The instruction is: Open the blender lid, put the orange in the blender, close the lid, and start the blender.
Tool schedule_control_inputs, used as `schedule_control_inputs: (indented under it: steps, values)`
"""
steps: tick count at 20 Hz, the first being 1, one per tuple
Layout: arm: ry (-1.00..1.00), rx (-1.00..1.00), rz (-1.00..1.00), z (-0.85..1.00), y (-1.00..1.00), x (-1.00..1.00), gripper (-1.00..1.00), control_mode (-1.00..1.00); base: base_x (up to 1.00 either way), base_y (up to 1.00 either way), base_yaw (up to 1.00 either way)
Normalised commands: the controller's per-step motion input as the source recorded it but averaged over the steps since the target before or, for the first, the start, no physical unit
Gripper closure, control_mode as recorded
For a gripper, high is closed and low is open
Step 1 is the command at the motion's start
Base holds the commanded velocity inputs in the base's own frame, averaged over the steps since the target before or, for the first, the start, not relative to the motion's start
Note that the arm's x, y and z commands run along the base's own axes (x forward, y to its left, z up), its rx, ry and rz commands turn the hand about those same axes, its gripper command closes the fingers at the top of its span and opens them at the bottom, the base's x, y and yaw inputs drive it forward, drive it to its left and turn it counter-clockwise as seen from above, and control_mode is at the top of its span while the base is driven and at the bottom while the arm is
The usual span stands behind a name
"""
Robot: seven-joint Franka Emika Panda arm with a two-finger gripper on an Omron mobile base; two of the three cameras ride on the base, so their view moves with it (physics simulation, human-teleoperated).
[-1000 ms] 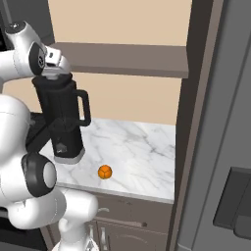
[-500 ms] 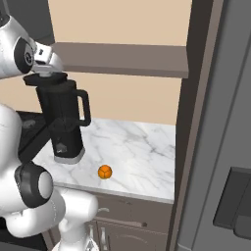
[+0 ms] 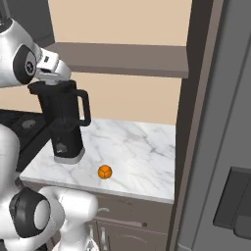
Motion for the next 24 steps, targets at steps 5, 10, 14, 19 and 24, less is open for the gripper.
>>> schedule_control_inputs:
  steps: [5, 10, 14, 19, 24]
  values:
    - [-0.02, 0.04, 0.0, -0.01, -1.0, -0.07, 1.0, -1.0, 0.0, 0.0, 0.0]
    - [0.0, 0.06, 0.0, -0.24, -0.99, -0.16, 1.0, -1.0, 0.0, 0.0, 0.0]
    - [0.0, 0.05, 0.0, -0.49, -0.91, -0.12, 1.0, -1.0, 0.0, 0.0, 0.0]
    - [0.01, 0.0, 0.0, -0.74, -0.68, 0.0, 1.0, -1.0, 0.0, 0.0, 0.0]
    - [0.04, 0.0, 0.0, -0.79, -0.56, 0.03, 1.0, -1.0, 0.0, 0.0, 0.0]
